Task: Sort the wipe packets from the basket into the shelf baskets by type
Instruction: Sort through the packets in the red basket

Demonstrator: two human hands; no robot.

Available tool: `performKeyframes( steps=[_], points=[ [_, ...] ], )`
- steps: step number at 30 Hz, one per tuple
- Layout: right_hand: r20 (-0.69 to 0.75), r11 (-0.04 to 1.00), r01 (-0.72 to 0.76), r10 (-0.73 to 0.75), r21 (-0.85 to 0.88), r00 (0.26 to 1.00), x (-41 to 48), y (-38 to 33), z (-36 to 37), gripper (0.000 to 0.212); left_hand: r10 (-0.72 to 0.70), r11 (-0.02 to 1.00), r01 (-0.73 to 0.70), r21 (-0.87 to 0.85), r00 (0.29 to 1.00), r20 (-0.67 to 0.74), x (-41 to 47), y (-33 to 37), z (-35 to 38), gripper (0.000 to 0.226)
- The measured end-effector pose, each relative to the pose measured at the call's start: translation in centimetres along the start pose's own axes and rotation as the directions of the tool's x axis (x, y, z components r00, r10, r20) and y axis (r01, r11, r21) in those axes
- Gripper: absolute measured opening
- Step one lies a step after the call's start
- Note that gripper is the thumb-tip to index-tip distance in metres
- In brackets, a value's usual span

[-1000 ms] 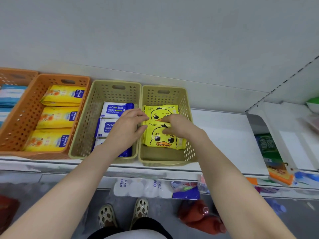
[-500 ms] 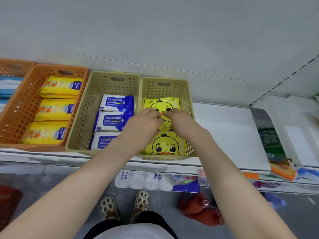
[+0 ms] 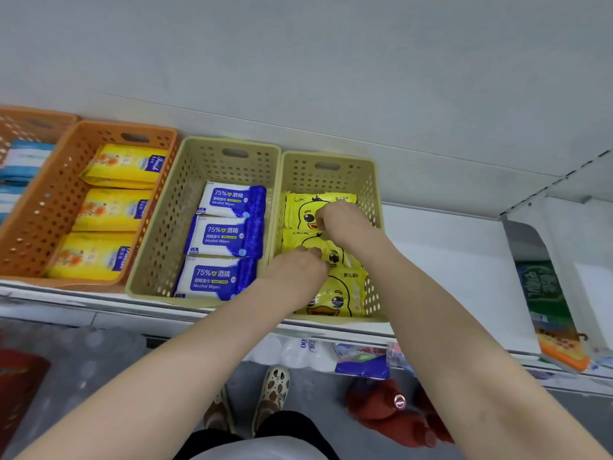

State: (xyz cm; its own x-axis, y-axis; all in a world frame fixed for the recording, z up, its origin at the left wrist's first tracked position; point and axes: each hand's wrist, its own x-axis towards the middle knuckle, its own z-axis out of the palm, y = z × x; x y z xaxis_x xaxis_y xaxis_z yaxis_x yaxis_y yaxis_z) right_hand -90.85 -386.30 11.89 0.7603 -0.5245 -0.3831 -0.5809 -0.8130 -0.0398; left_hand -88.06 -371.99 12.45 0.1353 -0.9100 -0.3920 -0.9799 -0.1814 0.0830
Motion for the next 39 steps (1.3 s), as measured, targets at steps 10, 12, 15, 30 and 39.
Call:
performKeyframes(
  steps=[10, 12, 15, 30, 39],
  points=[
    [-0.034, 0.994, -0.007, 0.011, 0.109, 0.999, 0.8, 0.3, 0.6, 0.062, -0.079, 0.977, 0.089, -0.195, 0.995, 0.057, 0.8, 0.5, 0.1, 0.053],
    [0.065, 0.993, -0.044, 0.037, 0.108, 0.997, 0.8, 0.5, 1.0, 0.074, -0.172, 0.948, 0.209, -0.239, 0.971, 0.166, 1.4, 0.9, 0.6, 0.086],
    [0.189, 0.988, -0.12, 0.101, 0.094, 0.977, 1.2, 0.5, 2.1, 0.08, -0.211, 0.952, 0.273, -0.139, 0.913, 0.348, 2.9, 0.9, 1.7, 0.112],
    [0.061, 0.987, -0.156, 0.154, 0.028, 0.986, 1.3, 0.7, 2.2, 0.067, -0.12, 0.989, 0.144, -0.041, 0.928, 0.354, 2.7, 0.0, 1.2, 0.099],
    [0.05, 0.995, -0.094, 0.095, -0.037, 0.994, -1.6, 0.2, 1.7, 0.064, 0.02, 0.998, 0.005, -0.059, 0.908, 0.419, 1.1, 0.4, 0.7, 0.073]
  ],
)
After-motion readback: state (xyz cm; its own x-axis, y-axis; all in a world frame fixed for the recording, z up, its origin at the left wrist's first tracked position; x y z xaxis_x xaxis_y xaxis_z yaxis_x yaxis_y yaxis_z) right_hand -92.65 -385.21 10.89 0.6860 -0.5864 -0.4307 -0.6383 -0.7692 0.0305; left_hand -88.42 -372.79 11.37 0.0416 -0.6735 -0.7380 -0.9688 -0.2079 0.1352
